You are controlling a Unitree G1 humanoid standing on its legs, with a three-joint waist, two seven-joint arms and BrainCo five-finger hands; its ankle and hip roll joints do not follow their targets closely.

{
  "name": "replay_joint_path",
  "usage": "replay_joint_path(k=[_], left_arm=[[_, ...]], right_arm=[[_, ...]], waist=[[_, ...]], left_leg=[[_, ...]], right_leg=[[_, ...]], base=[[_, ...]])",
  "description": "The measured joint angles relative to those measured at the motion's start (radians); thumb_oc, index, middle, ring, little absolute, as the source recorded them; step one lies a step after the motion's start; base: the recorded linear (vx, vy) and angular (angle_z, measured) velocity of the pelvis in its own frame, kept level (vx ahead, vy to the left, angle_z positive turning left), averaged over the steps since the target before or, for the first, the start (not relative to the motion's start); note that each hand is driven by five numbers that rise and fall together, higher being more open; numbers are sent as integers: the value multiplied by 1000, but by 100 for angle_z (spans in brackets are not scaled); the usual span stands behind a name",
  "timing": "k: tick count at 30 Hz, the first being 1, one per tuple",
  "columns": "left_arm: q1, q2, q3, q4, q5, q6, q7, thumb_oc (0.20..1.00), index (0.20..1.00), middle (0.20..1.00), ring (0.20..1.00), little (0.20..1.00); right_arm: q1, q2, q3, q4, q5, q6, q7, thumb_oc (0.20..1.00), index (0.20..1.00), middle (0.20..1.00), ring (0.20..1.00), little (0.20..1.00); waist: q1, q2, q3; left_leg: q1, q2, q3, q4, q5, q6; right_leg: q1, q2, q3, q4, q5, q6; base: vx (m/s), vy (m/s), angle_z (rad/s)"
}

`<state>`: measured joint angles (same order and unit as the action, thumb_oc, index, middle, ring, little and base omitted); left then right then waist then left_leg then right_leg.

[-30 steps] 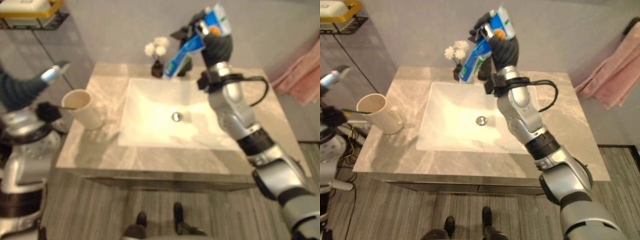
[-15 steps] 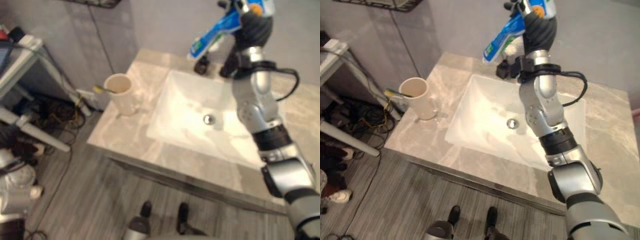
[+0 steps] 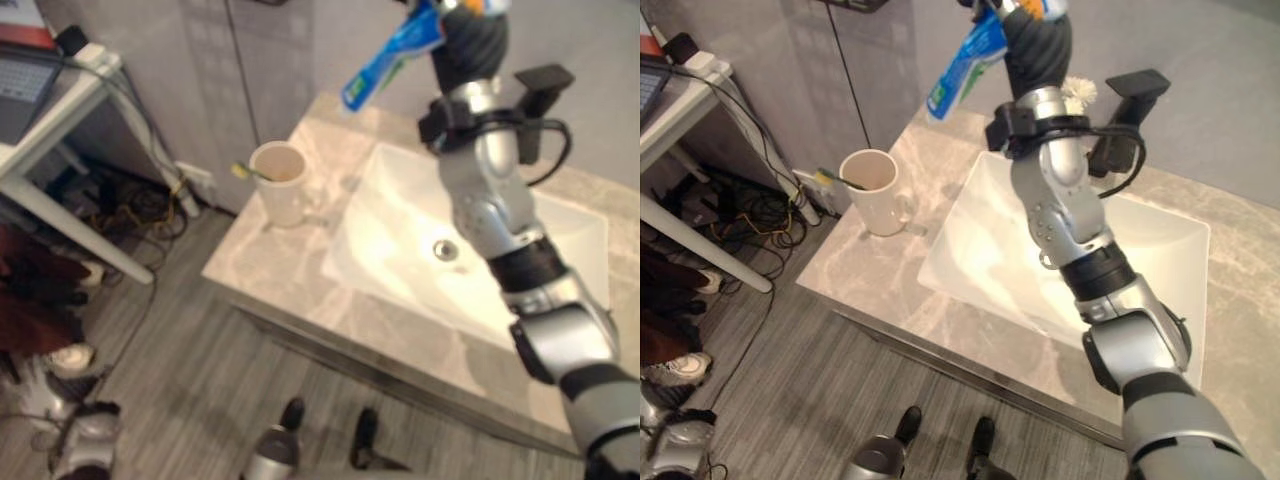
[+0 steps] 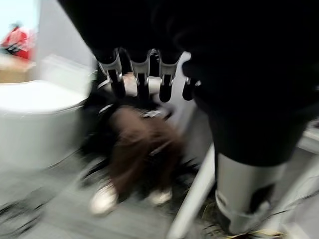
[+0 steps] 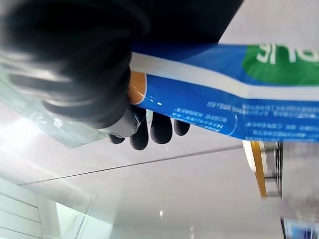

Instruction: Put brush and paste in cup on sink, flatten towel.

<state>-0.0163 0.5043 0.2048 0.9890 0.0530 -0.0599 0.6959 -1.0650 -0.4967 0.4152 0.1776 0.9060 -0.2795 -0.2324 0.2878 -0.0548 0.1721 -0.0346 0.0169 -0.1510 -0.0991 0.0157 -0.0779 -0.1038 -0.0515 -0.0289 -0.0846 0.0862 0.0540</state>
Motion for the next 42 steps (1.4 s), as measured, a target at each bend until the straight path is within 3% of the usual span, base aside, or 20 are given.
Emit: replay_joint_path(k=[5, 10, 20, 33, 42], left_arm=[[-28, -115, -39, 266, -168, 4, -104, 1000, 1000, 1000, 1000, 1000], [-25, -157, -39, 320, -251, 28, -196, 1000, 1000, 1000, 1000, 1000], [-11, -224, -126, 378, -250, 71, -387, 1000, 1000, 1000, 1000, 1000], [-11, -223, -187, 340, -229, 73, -409, 1000, 1000, 1000, 1000, 1000], [-8, -210, -203, 340, -199, 69, -406, 1000, 1000, 1000, 1000, 1000]], right_arm=[[-49, 32, 78, 4, 11, 3, 17, 200, 200, 200, 200, 200], [-71, 64, 111, 21, 39, 4, 39, 200, 200, 200, 200, 200], [-72, 135, 140, 38, 47, 17, 75, 200, 200, 200, 200, 200], [-68, 223, 152, 38, 38, 34, 95, 200, 200, 200, 200, 200], [-65, 219, 185, 38, 35, 51, 96, 200, 200, 200, 200, 200]], waist=[[-22, -13, 0], [-30, -25, -4], [-40, -39, -27], [-38, -36, -72], [-36, -34, -74]], left_leg=[[1, 0, 3, 0, 0, 0], [1, 1, 5, 0, 0, 0], [8, 1, 20, 0, 0, 0], [7, 1, 15, 0, 0, 0], [2, 1, 8, 0, 0, 0]], right_leg=[[0, -1, 1, 0, 0, 1], [-1, 1, 3, 0, 0, 1], [-1, 1, 11, 0, 1, 2], [-1, 2, 7, 0, 2, 1], [-2, 1, 5, 0, 2, 1]], base=[[0, 0, 0], [3, 0, -1], [14, 0, -4], [0, 0, 0], [-3, 3, 1]])
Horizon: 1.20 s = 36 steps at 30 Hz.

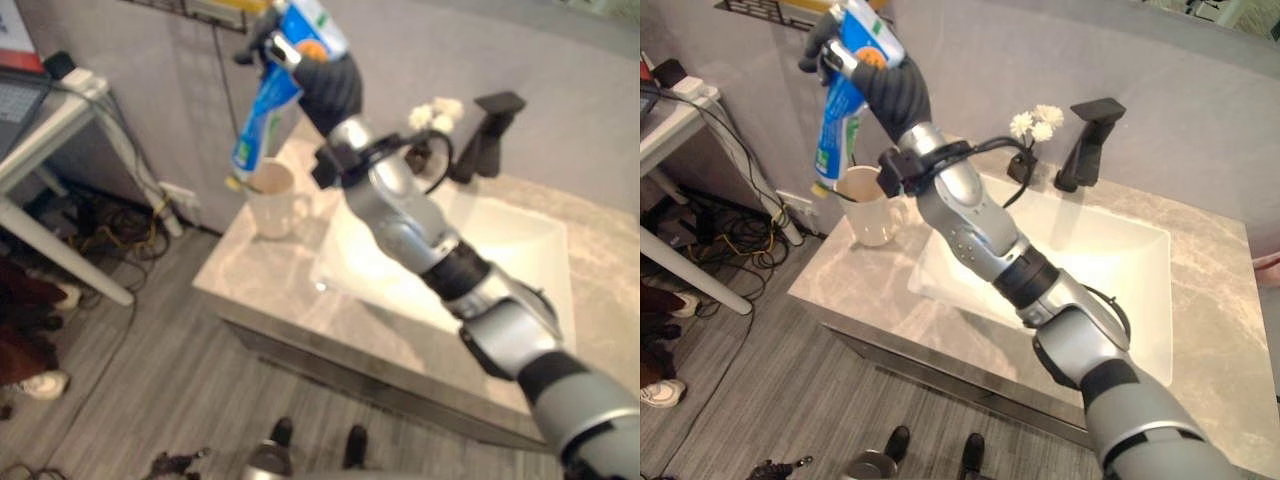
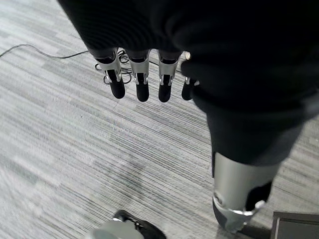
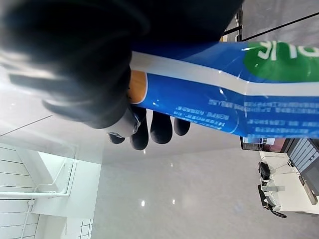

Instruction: Put brush and paste in cup on sink, flatten towel.

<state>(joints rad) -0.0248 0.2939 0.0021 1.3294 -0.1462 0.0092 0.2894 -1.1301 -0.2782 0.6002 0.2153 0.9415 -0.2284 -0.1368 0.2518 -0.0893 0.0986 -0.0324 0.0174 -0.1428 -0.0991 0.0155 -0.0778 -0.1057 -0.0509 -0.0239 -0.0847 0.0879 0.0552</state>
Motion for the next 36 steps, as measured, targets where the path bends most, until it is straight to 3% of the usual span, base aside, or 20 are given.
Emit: replay_joint_path(k=[9, 21, 36], left_arm=[[8, 0, 0, 9, 9, 0, -17, 1000, 1000, 1000, 1000, 1000], [4, 12, -3, -4, 9, -2, -11, 1000, 1000, 1000, 1000, 1000], [15, 5, -59, -34, 29, -23, 11, 1000, 1000, 1000, 1000, 1000]], right_arm=[[0, -1, 1, 0, -3, 6, 0, 200, 200, 200, 200, 200], [25, 9, 3, 2, -14, 15, -2, 200, 200, 200, 200, 200], [42, 28, 11, 2, -40, 24, -38, 200, 200, 200, 200, 200]], waist=[[0, -3, -2], [1, -33, -21], [1, -43, -11]], left_leg=[[-2, 0, -1, 0, 0, 0], [-19, -1, -2, 0, 1, 1], [-35, 0, -1, 0, 1, 2]], right_leg=[[-1, 0, -2, 0, 0, 0], [-18, -1, -3, 0, 0, 0], [-35, 0, -2, 0, 1, 1]], base=[[0, 0, 0], [0, 0, 0], [0, 0, 0]])
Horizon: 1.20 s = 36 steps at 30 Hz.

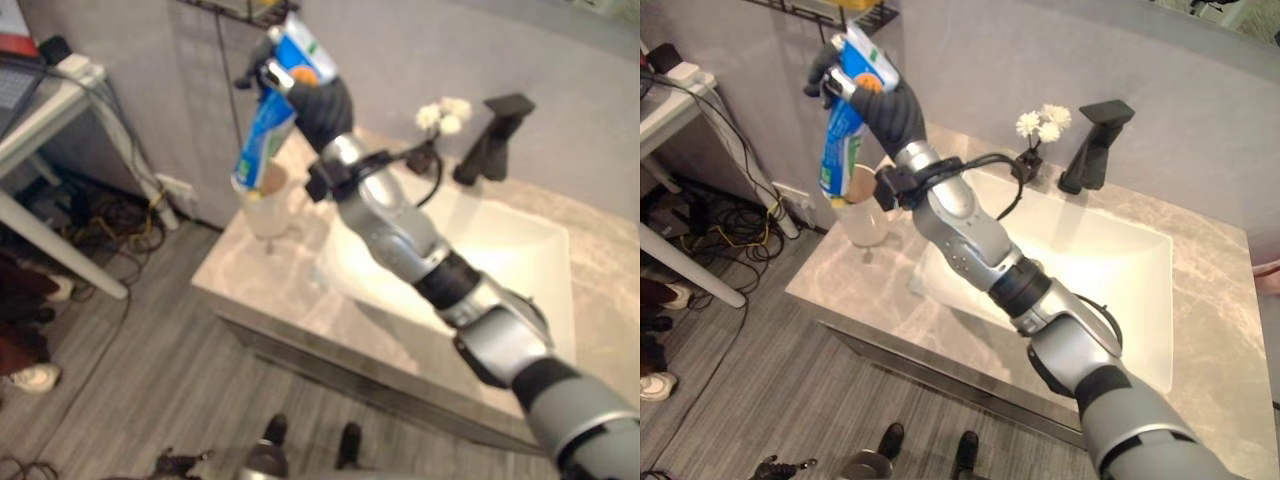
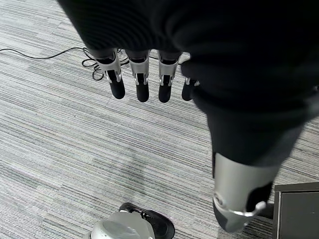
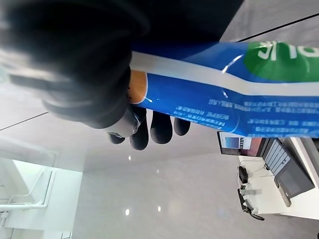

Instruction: Put brush and paste in cup on sink, flatten towel.

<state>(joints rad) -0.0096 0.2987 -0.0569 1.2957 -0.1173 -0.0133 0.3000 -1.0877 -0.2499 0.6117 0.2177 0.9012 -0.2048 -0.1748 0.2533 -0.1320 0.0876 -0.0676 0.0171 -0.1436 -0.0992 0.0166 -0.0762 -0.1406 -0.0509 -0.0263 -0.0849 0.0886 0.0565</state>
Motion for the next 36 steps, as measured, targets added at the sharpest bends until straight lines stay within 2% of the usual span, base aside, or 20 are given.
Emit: replay_joint_path(k=[23, 36], left_arm=[[-55, 3, 0, -1, 0, -3, 5, 1000, 1000, 1000, 1000, 1000], [-74, 7, -2, -9, 0, -3, 23, 1000, 1000, 1000, 1000, 1000]], right_arm=[[-26, -34, 61, -10, -113, 27, 6, 200, 200, 200, 200, 200], [-44, -33, 66, -10, -117, 28, 8, 200, 200, 200, 200, 200]], waist=[[1, -36, 64], [1, -44, 74]], left_leg=[[-36, 1, 4, 0, 0, 0], [-35, 2, 9, 0, 0, 0]], right_leg=[[-36, 2, 3, 0, 0, 1], [-38, 2, 6, 0, 1, 1]], base=[[0, 0, 0], [0, 0, 0]])
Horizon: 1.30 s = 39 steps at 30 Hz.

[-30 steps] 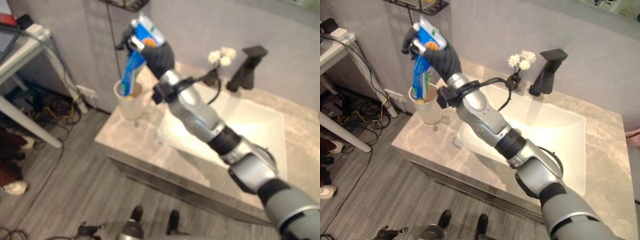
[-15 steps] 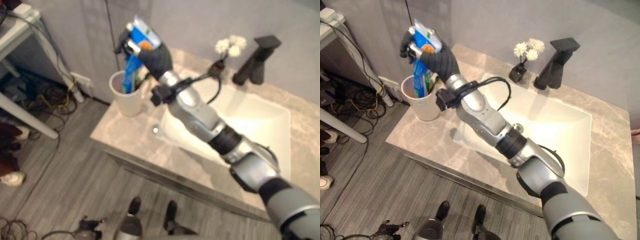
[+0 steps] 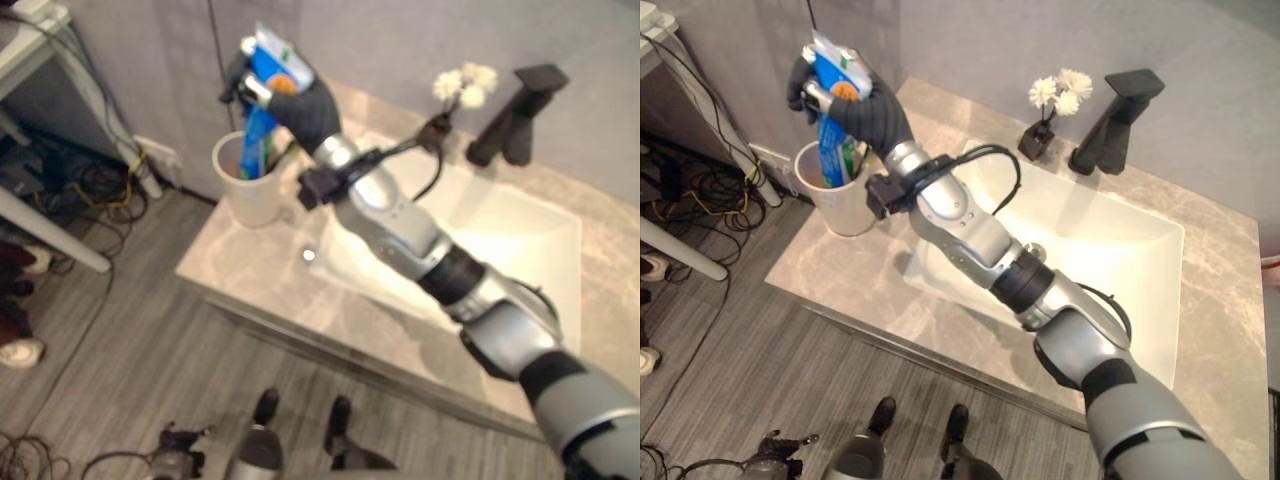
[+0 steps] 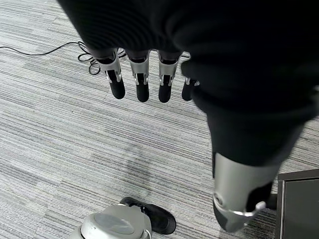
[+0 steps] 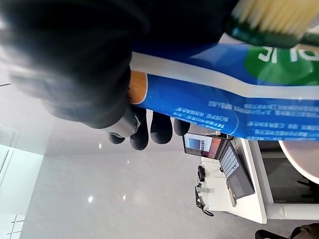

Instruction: Put brush and paste in cup on sink, flatten towel.

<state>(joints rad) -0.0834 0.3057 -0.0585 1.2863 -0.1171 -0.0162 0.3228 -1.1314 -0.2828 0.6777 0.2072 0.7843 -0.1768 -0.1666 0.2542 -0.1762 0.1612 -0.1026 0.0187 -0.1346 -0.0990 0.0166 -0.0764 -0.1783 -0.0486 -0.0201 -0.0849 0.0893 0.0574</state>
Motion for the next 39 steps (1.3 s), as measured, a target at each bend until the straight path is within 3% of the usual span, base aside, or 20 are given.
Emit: replay_joint_path(k=[2, 3, 4, 5, 6, 7, 8, 30, 34, 39], left_arm=[[-2, 0, 0, 0, 0, 0, 1, 1000, 1000, 1000, 1000, 1000], [-3, 0, 0, 0, 0, 0, 1, 1000, 1000, 1000, 1000, 1000], [-3, 0, 0, 0, 0, 0, 1, 1000, 1000, 1000, 1000, 1000], [-3, 0, 0, 0, 0, 0, 1, 1000, 1000, 1000, 1000, 1000], [-3, 0, 0, 0, 0, 1, 1, 1000, 1000, 1000, 1000, 1000], [-3, 0, 0, 0, 0, 1, 1, 1000, 1000, 1000, 1000, 1000], [-3, 0, 0, 0, 0, 1, 1, 1000, 1000, 1000, 1000, 1000], [-11, 1, -10, 0, 9, 1, 0, 1000, 1000, 1000, 1000, 1000], [-22, 2, -34, -5, 30, 1, -1, 1000, 1000, 1000, 1000, 1000], [-22, 16, -58, -43, 101, -18, -4, 1000, 1000, 1000, 1000, 1000]], right_arm=[[0, 0, 0, 0, 0, 0, 1, 247, 247, 247, 247, 247], [0, 0, 1, 0, 0, 0, 2, 523, 523, 523, 523, 523], [0, -1, 2, 0, 0, 0, 2, 523, 523, 523, 523, 523], [0, -1, 2, 0, 0, 0, 3, 592, 592, 592, 592, 592], [-1, -1, 2, 0, 0, 0, 3, 862, 862, 862, 862, 862], [-2, -1, 2, -1, -1, 0, 3, 862, 862, 862, 862, 862], [-5, -1, 2, -1, 0, 0, 4, 1000, 1000, 1000, 1000, 1000], [-9, -51, -7, -42, -85, -1, -18, 1000, 1000, 1000, 1000, 1000], [-19, -122, -24, -74, -226, 3, -64, 1000, 1000, 1000, 1000, 1000], [-29, -375, -201, -156, -715, 11, -198, 1000, 1000, 1000, 1000, 1000]], waist=[[0, 0, 0], [-1, 0, 0], [0, 0, 0], [-1, 0, 0], [-1, 0, 0], [-1, 0, 0], [-1, 0, 0], [-17, -6, 3], [-30, -4, 5], [-41, 14, 15]], left_leg=[[1, 0, 1, 0, 0, 0], [1, 0, 2, 0, 0, 0], [1, 0, 2, 0, 0, 0], [1, 0, 3, 0, 0, 0], [1, 0, 3, 0, 0, 0], [2, 0, 4, 0, 0, 0], [2, 0, 6, 0, 0, 0], [14, 0, 51, 0, 0, 0], [25, 0, 64, 0, 0, 0], [56, -1, 98, 0, -1, 1]], right_leg=[[0, 0, 1, 0, 0, 0], [0, 0, 2, 0, 0, 0], [0, 0, 2, 0, 1, 0], [0, 0, 2, 0, 1, 1], [0, 0, 3, 0, 1, 1], [0, 0, 3, 0, 1, 1], [0, 0, 6, 0, 1, 1], [-8, 4, 48, 0, 17, 8], [-4, 5, 59, 0, 19, 10], [12, 8, 90, 0, 27, 8]], base=[[0, 0, 0], [0, 0, 0], [0, 0, 0], [0, 0, 0], [0, 0, 0], [-28, -1, -3], [-19, 0, -4], [-14, 3, -5], [-3, 3, -7], [5, -12, -19]])
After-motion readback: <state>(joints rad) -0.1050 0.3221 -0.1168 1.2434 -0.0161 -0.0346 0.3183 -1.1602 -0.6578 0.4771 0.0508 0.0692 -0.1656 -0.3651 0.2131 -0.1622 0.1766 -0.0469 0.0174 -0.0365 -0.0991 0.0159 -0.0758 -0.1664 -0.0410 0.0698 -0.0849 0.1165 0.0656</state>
